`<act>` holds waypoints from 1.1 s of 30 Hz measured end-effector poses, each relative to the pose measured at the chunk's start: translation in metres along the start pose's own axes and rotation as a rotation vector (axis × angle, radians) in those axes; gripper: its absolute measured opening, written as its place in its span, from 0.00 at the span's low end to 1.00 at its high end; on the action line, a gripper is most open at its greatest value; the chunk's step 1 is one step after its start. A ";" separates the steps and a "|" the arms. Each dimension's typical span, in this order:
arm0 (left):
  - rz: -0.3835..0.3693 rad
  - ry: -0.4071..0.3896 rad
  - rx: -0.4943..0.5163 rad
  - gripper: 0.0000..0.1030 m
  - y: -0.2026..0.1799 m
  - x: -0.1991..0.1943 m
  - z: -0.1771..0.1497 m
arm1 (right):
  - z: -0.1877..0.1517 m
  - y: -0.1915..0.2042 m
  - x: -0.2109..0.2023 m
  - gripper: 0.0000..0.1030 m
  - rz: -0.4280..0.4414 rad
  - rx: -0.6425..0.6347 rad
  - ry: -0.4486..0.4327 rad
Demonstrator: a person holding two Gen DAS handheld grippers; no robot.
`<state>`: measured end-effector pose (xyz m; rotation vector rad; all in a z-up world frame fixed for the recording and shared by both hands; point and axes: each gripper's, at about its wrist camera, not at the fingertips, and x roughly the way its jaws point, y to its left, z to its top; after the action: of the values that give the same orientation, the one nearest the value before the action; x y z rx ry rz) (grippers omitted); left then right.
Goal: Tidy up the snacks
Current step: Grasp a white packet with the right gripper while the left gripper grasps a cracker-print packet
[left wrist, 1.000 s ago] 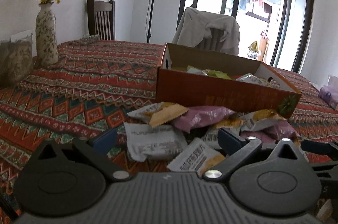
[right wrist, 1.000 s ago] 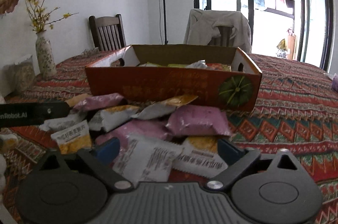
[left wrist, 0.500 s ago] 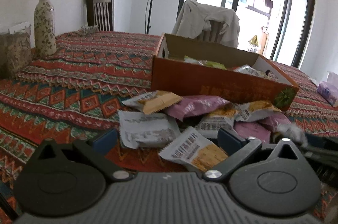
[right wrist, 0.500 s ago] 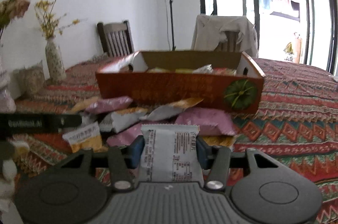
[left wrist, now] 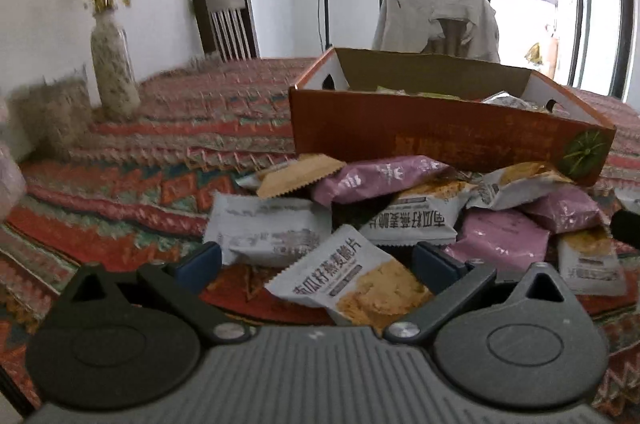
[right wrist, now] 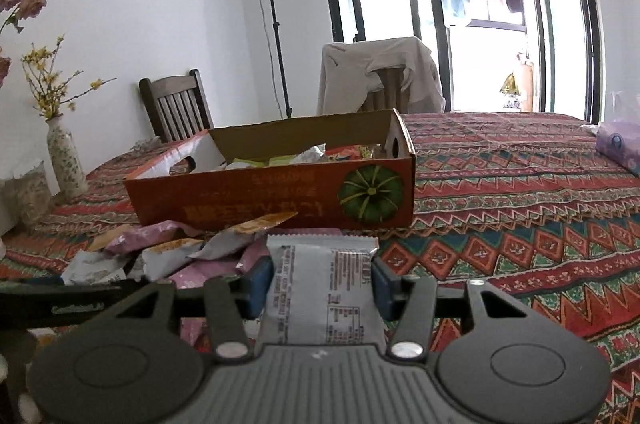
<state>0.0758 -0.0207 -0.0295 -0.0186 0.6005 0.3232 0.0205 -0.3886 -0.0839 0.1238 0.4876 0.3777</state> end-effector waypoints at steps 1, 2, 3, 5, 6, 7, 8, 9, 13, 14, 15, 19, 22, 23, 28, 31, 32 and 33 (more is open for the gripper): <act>0.010 0.005 0.017 1.00 -0.001 0.000 -0.001 | -0.001 0.000 0.000 0.49 0.005 0.002 0.001; 0.017 0.010 0.024 1.00 -0.001 0.000 -0.001 | -0.001 -0.001 0.000 0.49 0.010 0.004 0.001; 0.022 0.014 0.022 1.00 0.000 0.000 -0.001 | -0.002 -0.001 -0.001 0.49 0.013 0.005 0.000; 0.015 0.029 0.005 1.00 0.007 -0.002 -0.001 | -0.003 -0.002 -0.002 0.50 0.020 0.008 -0.003; 0.012 0.036 -0.003 1.00 0.010 -0.003 -0.002 | -0.003 -0.002 -0.003 0.50 0.022 0.010 -0.002; 0.010 0.042 -0.007 1.00 0.012 -0.004 -0.002 | -0.004 -0.003 -0.004 0.50 0.022 0.012 -0.001; 0.006 0.047 -0.012 1.00 0.015 -0.006 -0.003 | -0.004 -0.004 -0.004 0.50 0.023 0.015 -0.001; -0.001 0.050 -0.016 1.00 0.018 -0.009 -0.003 | -0.005 -0.005 -0.004 0.50 0.024 0.017 -0.001; -0.048 0.066 -0.013 1.00 0.023 -0.017 -0.006 | -0.006 -0.007 -0.004 0.50 0.027 0.025 0.000; -0.061 0.067 -0.015 1.00 0.024 -0.019 -0.007 | -0.006 -0.007 -0.004 0.50 0.028 0.026 0.001; -0.076 0.069 -0.013 1.00 0.024 -0.020 -0.008 | -0.007 -0.007 -0.005 0.50 0.029 0.026 0.001; -0.098 0.109 0.002 1.00 0.021 -0.017 -0.013 | -0.009 -0.006 -0.004 0.50 0.031 0.028 0.006; -0.090 0.131 -0.025 1.00 0.022 -0.012 -0.016 | -0.010 -0.004 -0.005 0.50 0.034 0.027 0.008; -0.087 0.132 -0.030 1.00 0.023 -0.012 -0.016 | -0.010 -0.004 -0.005 0.50 0.035 0.025 0.008; -0.105 0.116 -0.043 0.89 0.033 -0.015 -0.018 | -0.010 -0.006 -0.005 0.51 0.032 0.028 0.009; -0.129 0.093 -0.020 0.69 0.035 -0.021 -0.019 | -0.011 -0.005 -0.004 0.51 0.034 0.028 0.012; -0.146 0.089 -0.019 0.66 0.036 -0.022 -0.019 | -0.011 -0.004 -0.004 0.51 0.036 0.027 0.013; -0.156 0.086 -0.015 0.62 0.036 -0.024 -0.020 | -0.012 -0.004 -0.004 0.51 0.038 0.025 0.014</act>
<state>0.0350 0.0046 -0.0296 -0.0934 0.6779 0.1761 0.0130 -0.3932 -0.0932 0.1550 0.5042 0.4100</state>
